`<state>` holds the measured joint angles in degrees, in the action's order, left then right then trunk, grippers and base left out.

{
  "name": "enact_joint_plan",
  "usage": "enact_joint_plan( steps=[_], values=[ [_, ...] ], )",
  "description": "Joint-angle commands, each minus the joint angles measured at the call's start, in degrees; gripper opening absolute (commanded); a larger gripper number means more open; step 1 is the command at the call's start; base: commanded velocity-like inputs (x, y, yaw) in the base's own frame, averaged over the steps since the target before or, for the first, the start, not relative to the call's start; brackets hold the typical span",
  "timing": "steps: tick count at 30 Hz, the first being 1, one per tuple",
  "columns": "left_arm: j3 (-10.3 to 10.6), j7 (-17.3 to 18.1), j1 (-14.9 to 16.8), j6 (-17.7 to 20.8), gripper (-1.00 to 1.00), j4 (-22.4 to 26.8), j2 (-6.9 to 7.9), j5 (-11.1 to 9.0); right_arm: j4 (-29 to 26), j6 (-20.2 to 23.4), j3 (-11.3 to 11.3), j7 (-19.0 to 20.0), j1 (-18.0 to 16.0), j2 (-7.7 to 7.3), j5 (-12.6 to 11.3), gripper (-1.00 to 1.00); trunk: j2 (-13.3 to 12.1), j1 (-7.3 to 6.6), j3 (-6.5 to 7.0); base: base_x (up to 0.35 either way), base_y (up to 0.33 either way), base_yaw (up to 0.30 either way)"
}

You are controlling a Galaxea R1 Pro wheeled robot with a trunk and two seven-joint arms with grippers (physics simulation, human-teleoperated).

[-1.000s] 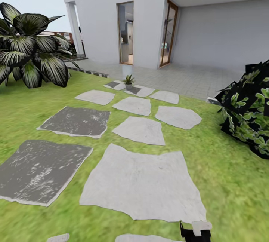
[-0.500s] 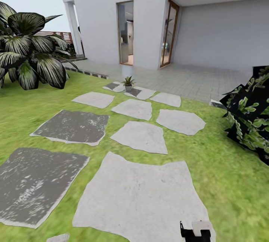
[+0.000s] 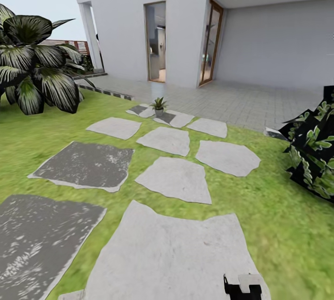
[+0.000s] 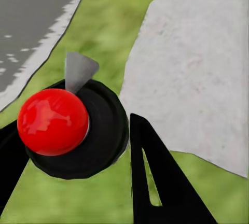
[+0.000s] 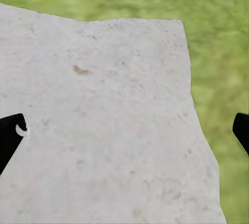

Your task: Pick up the pesticide atomizer in the garden and spray insectifuge to fully cover both potted plants in the garden.

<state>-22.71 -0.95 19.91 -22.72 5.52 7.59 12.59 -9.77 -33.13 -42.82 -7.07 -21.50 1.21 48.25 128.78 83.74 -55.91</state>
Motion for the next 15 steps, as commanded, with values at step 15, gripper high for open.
enact_joint_plan(
  steps=[15],
  values=[
    [-0.4,-0.1,0.0,-0.2,-1.00,-0.1,-0.02,0.6,0.0,-0.1,-0.2,-0.4,0.0,0.02,0.6,1.00,0.0,0.02,-0.05,0.337,0.000,0.000]
  ],
)
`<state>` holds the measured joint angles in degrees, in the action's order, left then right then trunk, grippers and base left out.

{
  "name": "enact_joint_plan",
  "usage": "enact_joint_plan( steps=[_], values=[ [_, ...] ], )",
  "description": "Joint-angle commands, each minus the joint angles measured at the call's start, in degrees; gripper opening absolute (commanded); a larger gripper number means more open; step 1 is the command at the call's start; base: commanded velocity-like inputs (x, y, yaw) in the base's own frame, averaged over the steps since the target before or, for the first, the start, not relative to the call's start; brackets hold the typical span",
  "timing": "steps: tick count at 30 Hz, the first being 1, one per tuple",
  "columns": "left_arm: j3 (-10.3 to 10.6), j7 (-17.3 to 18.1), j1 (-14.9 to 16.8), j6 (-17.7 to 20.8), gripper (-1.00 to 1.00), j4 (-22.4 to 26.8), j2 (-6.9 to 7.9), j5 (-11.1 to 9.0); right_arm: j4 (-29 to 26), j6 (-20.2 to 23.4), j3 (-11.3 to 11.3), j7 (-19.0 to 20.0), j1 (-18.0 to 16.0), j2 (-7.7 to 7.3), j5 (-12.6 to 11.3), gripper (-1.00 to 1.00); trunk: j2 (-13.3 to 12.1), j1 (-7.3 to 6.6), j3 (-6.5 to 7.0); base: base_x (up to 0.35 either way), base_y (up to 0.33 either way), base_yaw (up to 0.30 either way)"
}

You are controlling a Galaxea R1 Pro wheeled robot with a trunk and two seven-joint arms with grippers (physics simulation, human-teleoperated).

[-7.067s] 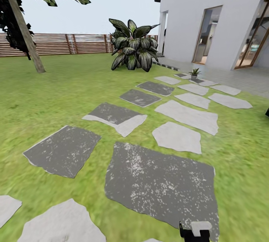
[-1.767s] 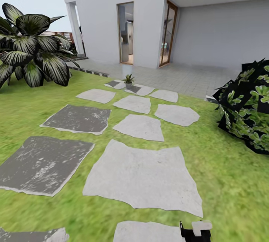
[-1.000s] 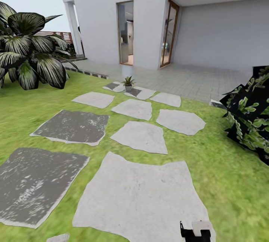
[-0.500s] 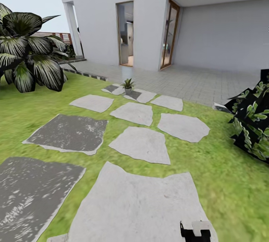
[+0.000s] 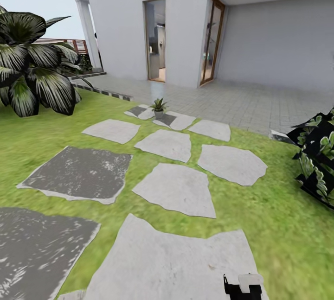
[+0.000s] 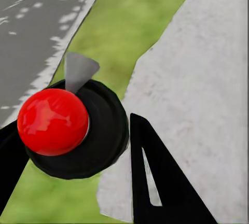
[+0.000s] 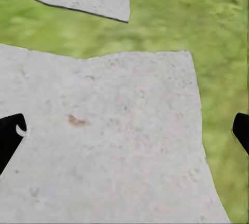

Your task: Pick up the pesticide atomizer in the garden and spray insectifuge to fully cover both potted plants in the garden.

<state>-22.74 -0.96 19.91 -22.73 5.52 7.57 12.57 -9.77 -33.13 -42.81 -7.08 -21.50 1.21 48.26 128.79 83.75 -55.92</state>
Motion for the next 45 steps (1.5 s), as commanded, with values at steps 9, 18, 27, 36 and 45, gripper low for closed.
enact_joint_plan(
  steps=[9,18,27,36,45],
  values=[
    [-0.4,-0.1,0.0,-0.2,-1.00,-0.1,0.00,0.6,0.0,-0.1,-0.3,-0.4,0.0,0.02,0.6,1.00,0.0,0.02,-0.05,0.337,0.000,0.000],
    [-0.4,-0.1,0.0,-0.3,-1.00,-0.1,-0.01,0.6,0.0,-0.1,-0.3,-0.4,0.0,0.02,0.6,1.00,0.0,0.02,-0.05,0.337,0.000,0.000],
    [-0.4,-0.1,0.0,-0.3,-1.00,-0.1,0.00,0.6,0.0,-0.1,-0.3,-0.4,0.0,0.02,0.6,1.00,0.0,0.02,-0.05,0.337,0.003,0.000],
    [-0.4,-0.1,0.0,-0.2,-1.00,-0.1,-0.01,0.6,0.0,-0.1,-0.3,-0.4,0.0,0.02,0.6,1.00,0.0,0.02,-0.05,0.337,0.096,0.000],
    [-0.4,-0.1,0.0,-0.2,-1.00,-0.1,-0.01,0.6,0.0,-0.1,-0.3,-0.4,0.0,0.02,0.6,1.00,0.0,0.02,-0.05,0.337,0.110,0.000]
  ],
)
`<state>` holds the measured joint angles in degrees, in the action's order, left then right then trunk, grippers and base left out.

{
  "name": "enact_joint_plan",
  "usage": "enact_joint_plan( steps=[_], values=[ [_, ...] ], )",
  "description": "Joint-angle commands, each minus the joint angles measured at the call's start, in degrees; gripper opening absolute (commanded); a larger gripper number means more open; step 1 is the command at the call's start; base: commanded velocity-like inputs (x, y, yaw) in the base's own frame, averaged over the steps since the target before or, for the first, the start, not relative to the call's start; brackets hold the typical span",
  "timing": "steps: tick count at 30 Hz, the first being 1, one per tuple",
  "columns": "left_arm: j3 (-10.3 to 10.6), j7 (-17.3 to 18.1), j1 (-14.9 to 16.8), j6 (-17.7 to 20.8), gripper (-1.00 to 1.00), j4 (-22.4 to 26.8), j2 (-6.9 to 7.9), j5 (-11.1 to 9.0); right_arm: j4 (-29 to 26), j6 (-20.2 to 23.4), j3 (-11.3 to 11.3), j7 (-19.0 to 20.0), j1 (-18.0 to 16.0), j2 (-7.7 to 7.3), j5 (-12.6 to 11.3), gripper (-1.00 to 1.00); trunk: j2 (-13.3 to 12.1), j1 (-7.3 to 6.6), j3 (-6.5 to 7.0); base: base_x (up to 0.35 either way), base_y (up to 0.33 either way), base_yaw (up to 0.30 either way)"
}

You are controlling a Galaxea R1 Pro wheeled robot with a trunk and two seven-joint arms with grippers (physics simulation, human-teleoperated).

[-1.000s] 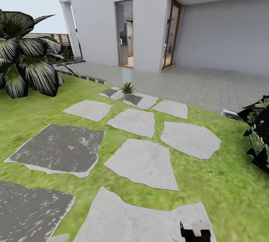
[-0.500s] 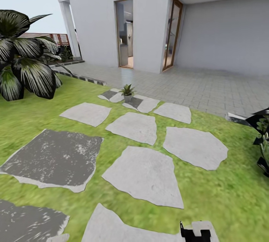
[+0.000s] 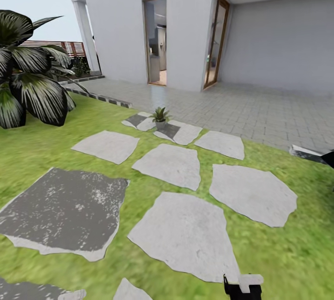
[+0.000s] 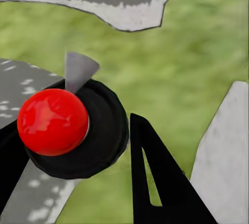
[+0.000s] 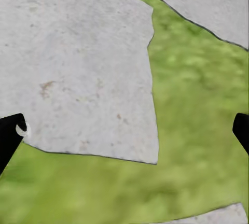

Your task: Pick up the pesticide atomizer in the garden and spray insectifuge to fully cover both potted plants in the garden.

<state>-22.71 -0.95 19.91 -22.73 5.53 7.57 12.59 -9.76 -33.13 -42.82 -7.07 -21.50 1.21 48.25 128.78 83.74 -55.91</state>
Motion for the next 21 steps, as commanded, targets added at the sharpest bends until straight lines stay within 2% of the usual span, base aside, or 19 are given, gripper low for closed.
enact_joint_plan(
  steps=[1,21],
  values=[
    [-0.4,-0.1,0.0,-0.2,-1.00,-0.1,0.01,0.6,0.0,-0.1,-0.2,-0.4,0.0,0.02,0.6,1.00,0.0,0.02,-0.05,0.337,0.110,0.000],
    [-0.4,-0.1,0.0,-0.2,-1.00,-0.1,-0.01,0.6,0.0,-0.1,-0.2,-0.4,0.0,0.02,0.6,1.00,0.0,0.02,-0.05,0.336,0.110,0.000]
  ],
)
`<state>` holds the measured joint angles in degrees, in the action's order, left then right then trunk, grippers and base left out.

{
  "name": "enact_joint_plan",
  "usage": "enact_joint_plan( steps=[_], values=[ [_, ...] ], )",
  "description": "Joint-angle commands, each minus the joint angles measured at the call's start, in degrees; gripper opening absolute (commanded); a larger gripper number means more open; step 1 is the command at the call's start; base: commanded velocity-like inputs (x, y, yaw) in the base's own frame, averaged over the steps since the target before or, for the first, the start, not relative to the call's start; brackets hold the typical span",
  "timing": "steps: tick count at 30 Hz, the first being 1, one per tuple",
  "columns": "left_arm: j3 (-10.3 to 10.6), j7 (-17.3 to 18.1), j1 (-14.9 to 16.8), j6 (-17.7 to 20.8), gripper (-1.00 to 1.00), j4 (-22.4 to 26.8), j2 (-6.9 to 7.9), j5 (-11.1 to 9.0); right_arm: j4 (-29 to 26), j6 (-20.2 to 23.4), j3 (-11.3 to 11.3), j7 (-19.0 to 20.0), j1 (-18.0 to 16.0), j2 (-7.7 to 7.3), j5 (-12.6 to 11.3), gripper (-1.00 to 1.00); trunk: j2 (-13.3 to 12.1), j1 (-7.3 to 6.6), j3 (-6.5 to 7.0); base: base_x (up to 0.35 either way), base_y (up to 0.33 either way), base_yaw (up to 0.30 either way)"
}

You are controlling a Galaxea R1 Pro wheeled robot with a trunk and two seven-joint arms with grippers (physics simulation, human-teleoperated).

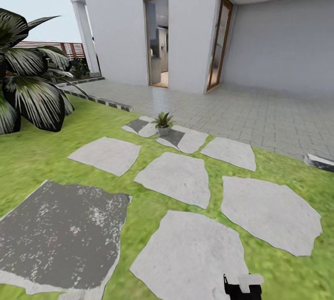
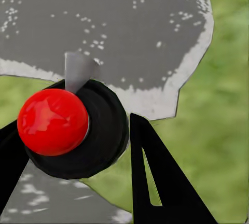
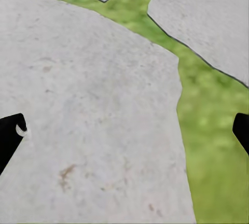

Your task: Pick up the pesticide atomizer in the garden and spray insectifuge to fully cover both potted plants in the garden.

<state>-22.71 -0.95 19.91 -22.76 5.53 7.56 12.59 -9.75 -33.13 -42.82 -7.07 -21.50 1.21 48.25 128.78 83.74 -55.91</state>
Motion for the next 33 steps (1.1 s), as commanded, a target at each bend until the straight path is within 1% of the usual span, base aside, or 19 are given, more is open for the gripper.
enact_joint_plan(
  steps=[1,33],
  values=[
    [-0.4,-0.1,0.0,-0.2,-1.00,-0.1,0.00,0.6,0.0,-0.1,-0.2,-0.4,0.0,0.02,0.6,1.00,0.0,0.02,-0.05,0.337,0.103,0.000],
    [-0.4,-0.1,0.0,-0.3,-1.00,-0.1,0.00,0.6,0.0,-0.1,-0.2,-0.4,0.0,0.02,0.6,1.00,0.0,0.02,-0.05,0.337,0.084,0.000]
  ],
)
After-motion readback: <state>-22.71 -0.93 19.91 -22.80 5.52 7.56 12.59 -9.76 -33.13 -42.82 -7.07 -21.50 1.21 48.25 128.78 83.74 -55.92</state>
